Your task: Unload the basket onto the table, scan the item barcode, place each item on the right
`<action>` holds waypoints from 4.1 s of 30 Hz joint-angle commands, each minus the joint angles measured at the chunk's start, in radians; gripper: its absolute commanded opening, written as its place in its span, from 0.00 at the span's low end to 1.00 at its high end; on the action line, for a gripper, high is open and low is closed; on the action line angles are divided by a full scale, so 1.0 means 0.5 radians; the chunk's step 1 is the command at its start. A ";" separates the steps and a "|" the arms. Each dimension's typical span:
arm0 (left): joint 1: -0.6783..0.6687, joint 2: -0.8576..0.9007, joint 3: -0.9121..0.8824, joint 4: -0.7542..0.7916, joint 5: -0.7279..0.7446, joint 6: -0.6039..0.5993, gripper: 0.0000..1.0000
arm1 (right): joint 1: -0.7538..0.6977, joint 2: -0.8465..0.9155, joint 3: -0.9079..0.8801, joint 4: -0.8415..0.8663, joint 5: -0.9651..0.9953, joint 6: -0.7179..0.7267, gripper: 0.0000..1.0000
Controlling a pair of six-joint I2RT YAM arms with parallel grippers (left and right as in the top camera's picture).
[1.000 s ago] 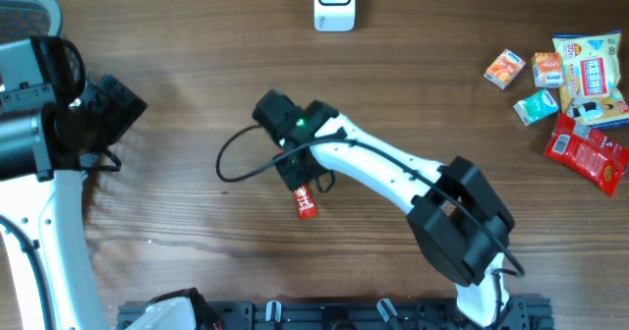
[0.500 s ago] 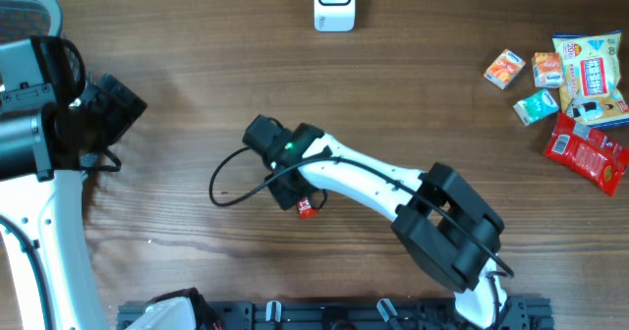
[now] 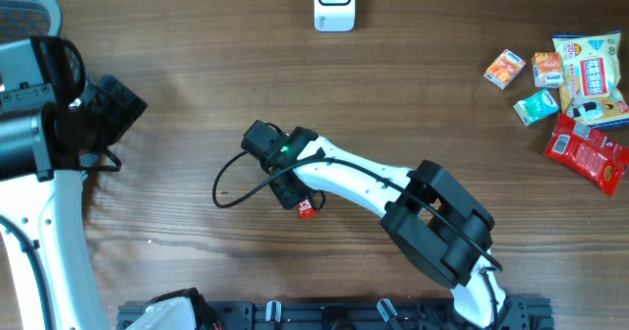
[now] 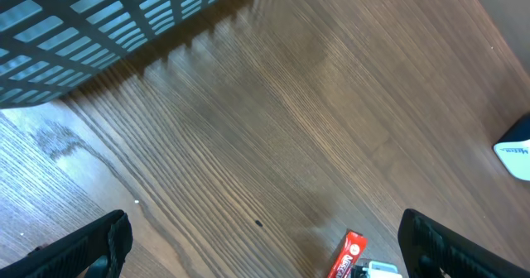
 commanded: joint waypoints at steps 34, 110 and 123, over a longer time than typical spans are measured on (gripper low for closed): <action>0.011 -0.005 0.015 0.000 -0.033 -0.028 1.00 | -0.813 0.049 0.699 0.850 0.312 -0.391 0.04; 0.011 -0.005 0.015 0.000 -0.033 -0.028 1.00 | -2.784 -0.341 0.466 0.176 0.007 0.451 1.00; 0.011 -0.005 0.015 -0.001 -0.033 -0.028 1.00 | -2.448 -1.257 0.435 -0.603 -0.169 0.318 1.00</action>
